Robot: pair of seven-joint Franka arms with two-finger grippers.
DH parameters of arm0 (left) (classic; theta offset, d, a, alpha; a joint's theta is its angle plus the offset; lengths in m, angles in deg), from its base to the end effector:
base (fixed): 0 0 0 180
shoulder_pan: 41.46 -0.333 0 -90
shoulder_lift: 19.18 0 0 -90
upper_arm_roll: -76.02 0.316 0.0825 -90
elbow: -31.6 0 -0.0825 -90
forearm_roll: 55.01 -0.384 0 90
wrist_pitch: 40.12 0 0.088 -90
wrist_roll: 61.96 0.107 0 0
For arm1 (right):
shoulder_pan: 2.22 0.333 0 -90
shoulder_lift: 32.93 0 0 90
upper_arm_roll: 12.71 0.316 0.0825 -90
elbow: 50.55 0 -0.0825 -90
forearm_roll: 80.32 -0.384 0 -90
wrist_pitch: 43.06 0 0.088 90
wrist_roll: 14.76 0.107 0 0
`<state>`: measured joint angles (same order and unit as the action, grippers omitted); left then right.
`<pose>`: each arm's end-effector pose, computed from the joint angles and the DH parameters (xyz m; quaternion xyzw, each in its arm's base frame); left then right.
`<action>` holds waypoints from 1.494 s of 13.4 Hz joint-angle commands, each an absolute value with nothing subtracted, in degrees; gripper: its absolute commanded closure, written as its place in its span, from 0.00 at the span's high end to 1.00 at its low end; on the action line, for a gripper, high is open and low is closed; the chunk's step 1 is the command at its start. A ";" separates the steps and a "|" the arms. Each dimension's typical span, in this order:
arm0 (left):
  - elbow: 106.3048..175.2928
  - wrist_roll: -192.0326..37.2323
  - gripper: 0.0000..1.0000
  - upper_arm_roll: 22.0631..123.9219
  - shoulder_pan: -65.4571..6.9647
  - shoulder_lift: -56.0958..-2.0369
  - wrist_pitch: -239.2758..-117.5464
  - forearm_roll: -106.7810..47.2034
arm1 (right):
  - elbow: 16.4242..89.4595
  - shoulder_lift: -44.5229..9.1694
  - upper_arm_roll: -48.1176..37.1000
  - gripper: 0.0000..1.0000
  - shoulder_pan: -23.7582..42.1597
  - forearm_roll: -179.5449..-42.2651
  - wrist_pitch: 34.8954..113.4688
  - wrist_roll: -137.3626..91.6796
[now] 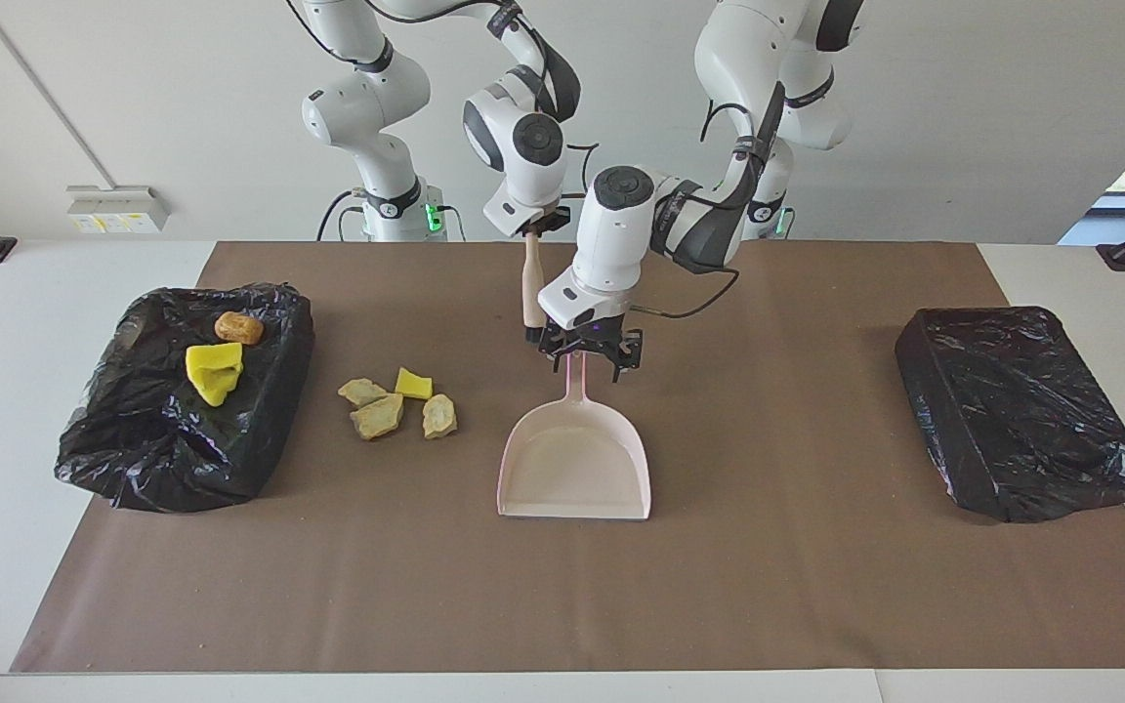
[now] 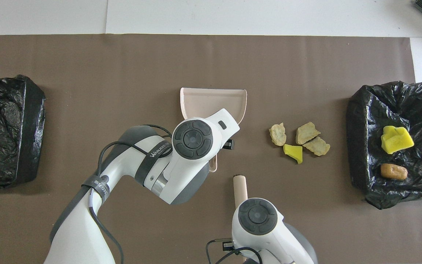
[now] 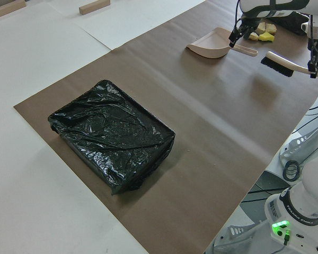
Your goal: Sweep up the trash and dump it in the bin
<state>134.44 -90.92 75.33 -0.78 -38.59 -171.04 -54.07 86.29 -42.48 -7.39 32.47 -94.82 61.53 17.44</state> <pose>0.4915 -0.4325 0.3760 0.9918 -0.1024 0.0569 0.0505 0.3132 0.2893 0.3601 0.9750 0.0091 -0.2201 0.0292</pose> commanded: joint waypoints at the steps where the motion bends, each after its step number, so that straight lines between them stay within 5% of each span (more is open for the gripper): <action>1: 136.01 -92.54 1.00 76.46 1.07 -39.39 -173.09 -54.66 | 86.39 -45.67 -7.17 0.00 24.08 -91.23 57.76 9.44; 3: 135.66 -92.89 0.87 76.46 1.16 -40.36 -173.44 -55.45 | 84.47 -45.41 -7.09 0.00 19.94 -87.29 57.04 5.30; 9: 135.40 -92.63 0.10 76.46 0.99 -40.54 -173.27 -59.05 | 77.08 -39.01 -6.91 0.00 11.51 -73.83 58.00 -2.25; 13: 135.58 -85.18 0.00 76.81 -0.15 -38.09 -170.12 -59.41 | 72.59 -34.96 -7.00 0.00 5.61 -65.84 57.31 -4.29; 20: 135.93 -42.15 0.00 76.81 -4.90 -34.83 -160.18 -59.41 | 74.61 -29.25 -6.91 0.00 -2.13 -63.61 63.02 -5.09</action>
